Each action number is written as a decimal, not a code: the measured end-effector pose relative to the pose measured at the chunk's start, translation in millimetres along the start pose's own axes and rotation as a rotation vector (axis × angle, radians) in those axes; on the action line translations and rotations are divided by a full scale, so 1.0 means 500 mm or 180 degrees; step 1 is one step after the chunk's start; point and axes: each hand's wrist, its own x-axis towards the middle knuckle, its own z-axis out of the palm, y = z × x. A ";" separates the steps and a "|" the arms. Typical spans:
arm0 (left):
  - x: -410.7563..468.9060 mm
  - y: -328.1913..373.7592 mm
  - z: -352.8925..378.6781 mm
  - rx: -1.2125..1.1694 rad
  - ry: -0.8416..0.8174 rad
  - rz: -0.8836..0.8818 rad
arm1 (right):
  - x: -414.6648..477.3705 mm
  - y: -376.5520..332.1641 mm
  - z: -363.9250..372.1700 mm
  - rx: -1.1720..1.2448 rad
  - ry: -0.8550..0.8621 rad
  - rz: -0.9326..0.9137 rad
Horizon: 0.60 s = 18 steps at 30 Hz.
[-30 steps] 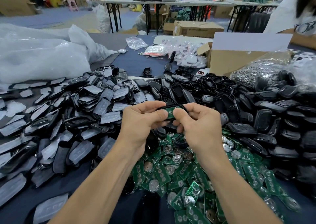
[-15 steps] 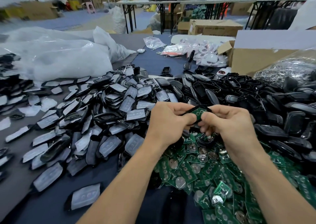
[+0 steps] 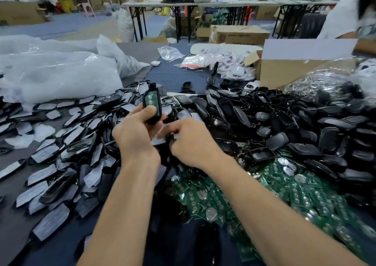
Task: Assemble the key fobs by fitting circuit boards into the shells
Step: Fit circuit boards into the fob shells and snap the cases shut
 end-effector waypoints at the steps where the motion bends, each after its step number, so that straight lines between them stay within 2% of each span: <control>1: -0.003 0.001 0.002 -0.0036 0.0008 0.0034 | 0.012 -0.008 0.017 -0.0380 -0.0161 -0.0173; 4: -0.001 0.003 0.006 -0.0123 0.0167 0.0089 | 0.030 -0.017 0.041 -0.1418 -0.0044 -0.0483; 6: 0.007 0.008 0.001 -0.0048 0.0258 0.0165 | 0.027 -0.015 0.039 -0.1578 0.0117 -0.0542; 8: 0.019 0.012 -0.006 0.0061 0.0298 0.0246 | 0.015 -0.013 0.038 -0.1430 0.0133 -0.0454; 10: 0.026 0.013 -0.011 0.0106 0.0343 0.0281 | -0.009 -0.006 0.035 -0.0863 0.0280 -0.0301; 13: 0.030 0.008 -0.012 0.0186 0.0397 0.0208 | -0.057 0.024 0.007 -0.0024 0.0827 -0.0014; 18: 0.012 -0.037 0.011 0.0669 0.0013 0.0001 | -0.129 0.108 -0.077 0.1920 0.1532 0.1145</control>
